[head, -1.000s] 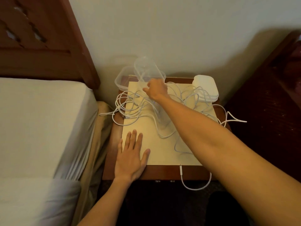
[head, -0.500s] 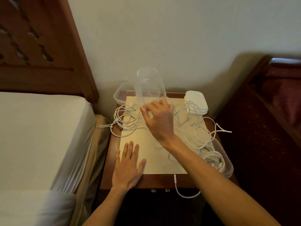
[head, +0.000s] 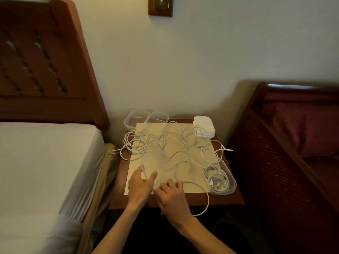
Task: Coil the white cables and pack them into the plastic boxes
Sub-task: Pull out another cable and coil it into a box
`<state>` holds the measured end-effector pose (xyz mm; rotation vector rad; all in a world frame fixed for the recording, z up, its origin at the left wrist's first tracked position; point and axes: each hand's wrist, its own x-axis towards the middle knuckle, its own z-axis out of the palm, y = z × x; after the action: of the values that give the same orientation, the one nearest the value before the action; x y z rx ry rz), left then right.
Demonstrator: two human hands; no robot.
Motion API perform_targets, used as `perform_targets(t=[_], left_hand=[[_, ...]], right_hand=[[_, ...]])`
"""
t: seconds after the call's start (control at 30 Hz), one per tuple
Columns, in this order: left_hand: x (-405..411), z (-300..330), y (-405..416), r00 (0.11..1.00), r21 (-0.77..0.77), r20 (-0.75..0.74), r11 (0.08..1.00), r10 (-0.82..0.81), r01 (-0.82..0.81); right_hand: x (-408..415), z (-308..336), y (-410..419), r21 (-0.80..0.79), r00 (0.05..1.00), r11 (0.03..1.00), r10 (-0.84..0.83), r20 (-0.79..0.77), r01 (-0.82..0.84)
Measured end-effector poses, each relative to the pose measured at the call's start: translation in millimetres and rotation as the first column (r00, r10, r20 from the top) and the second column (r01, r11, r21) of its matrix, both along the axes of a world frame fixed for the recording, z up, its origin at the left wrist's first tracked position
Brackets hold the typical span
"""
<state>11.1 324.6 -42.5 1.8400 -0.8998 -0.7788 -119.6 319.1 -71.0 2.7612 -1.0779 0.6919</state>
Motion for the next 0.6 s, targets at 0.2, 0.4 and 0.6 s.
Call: perform_targets(t=[0.2,0.4,0.6], left_hand=[[10,-7,-4,0.984,0.163,0.161,0.985,-0.074,0.048],[18,-12,-5,0.966,0.298,0.211,0.951,-0.151,0.084],[20,-20,-4,0.950,0.342,0.230,0.932,-0.209,0.122]], right_hand=[[-49,12,6,0.391,0.948,0.920,-0.098,0.301,-0.029],[-73,-17,-6,0.541,0.878,0.720,-0.471,-0.081,0.436],[-65,-11,-28,0.430,0.826,0.705,-0.457,-0.331,0.563]])
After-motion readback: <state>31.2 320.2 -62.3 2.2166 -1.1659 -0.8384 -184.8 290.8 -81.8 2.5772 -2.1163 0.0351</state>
